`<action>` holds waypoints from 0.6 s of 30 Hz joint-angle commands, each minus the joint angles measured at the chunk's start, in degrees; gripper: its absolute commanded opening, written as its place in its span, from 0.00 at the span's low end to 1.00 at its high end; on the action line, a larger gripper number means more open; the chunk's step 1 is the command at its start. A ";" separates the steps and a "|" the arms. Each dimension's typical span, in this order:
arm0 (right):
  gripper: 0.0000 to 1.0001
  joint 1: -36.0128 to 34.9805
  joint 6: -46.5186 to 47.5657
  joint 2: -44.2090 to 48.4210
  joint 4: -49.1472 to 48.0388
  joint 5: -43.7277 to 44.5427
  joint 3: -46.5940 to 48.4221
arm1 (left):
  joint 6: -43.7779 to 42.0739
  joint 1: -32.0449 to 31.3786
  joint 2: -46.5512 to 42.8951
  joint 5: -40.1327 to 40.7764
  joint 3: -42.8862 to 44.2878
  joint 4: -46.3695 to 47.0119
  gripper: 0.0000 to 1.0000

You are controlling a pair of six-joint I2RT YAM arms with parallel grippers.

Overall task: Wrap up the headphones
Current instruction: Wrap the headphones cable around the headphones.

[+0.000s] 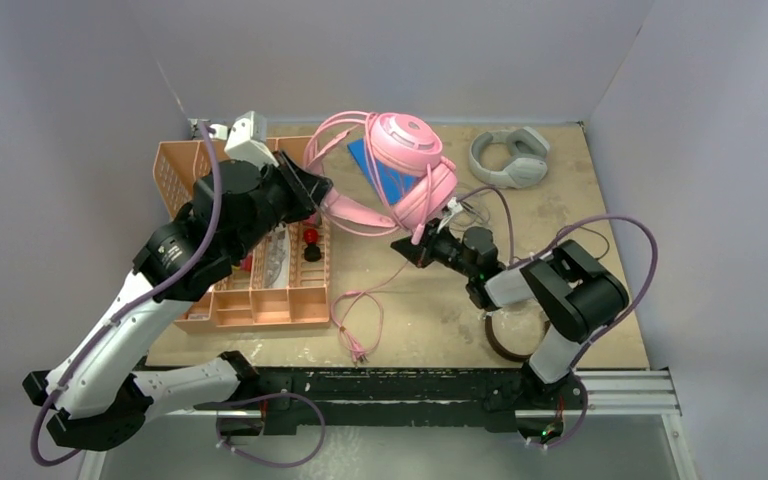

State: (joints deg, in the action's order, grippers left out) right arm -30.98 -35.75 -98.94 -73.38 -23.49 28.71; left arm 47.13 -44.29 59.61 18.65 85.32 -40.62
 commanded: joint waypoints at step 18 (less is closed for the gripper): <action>0.00 -6.33 16.08 40.60 41.55 9.46 -7.86 | -6.21 7.31 12.77 24.73 11.67 14.63 0.00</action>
State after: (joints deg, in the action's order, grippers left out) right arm -35.14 -23.55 -63.09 -42.78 -17.39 18.63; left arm 42.04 -37.91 71.90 38.30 91.66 -36.18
